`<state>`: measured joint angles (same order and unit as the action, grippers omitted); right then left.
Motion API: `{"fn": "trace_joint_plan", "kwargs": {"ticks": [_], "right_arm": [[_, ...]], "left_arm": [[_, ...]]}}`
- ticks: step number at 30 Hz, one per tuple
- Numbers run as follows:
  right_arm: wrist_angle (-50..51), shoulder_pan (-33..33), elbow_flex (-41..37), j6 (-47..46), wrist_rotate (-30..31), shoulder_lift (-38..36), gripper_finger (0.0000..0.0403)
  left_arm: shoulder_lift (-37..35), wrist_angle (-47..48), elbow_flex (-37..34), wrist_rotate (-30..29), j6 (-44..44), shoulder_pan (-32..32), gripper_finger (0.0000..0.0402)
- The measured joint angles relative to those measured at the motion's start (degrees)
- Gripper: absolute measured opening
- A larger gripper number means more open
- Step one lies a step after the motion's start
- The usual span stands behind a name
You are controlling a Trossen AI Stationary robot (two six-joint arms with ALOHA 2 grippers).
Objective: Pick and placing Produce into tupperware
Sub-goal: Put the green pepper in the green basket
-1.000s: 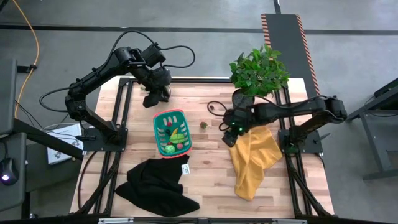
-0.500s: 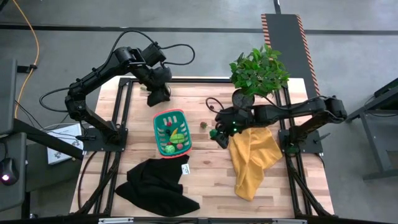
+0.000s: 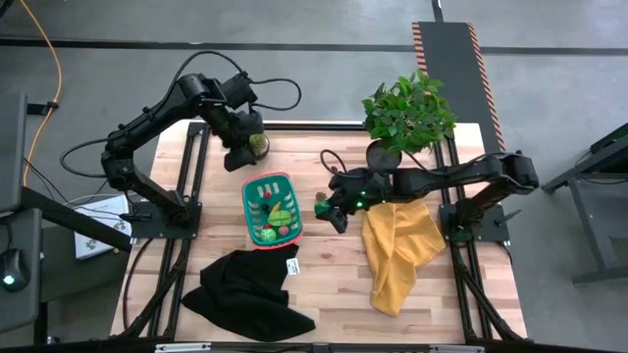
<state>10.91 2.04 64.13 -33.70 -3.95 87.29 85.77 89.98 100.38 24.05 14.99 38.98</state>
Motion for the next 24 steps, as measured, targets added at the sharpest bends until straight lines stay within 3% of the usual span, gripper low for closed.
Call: {"fn": "trace_joint_plan", "kwargs": {"ticks": [8,14,24], "right_arm": [[0.7,-0.3,10.6,0.8,0.0,9.3,0.0202],[4.1,-1.3,20.5,2.8,0.3,17.0,0.0202],[5.1,-2.1,26.3,2.7,0.5,23.2,0.0202]], "left_arm": [[0.0,0.0,0.0,4.8,4.3,0.0,0.0111],[0.0,0.0,0.0,4.8,6.6,0.0,0.0111],[0.0,-0.6,0.0,4.9,6.2,-0.2,0.0111]]}}
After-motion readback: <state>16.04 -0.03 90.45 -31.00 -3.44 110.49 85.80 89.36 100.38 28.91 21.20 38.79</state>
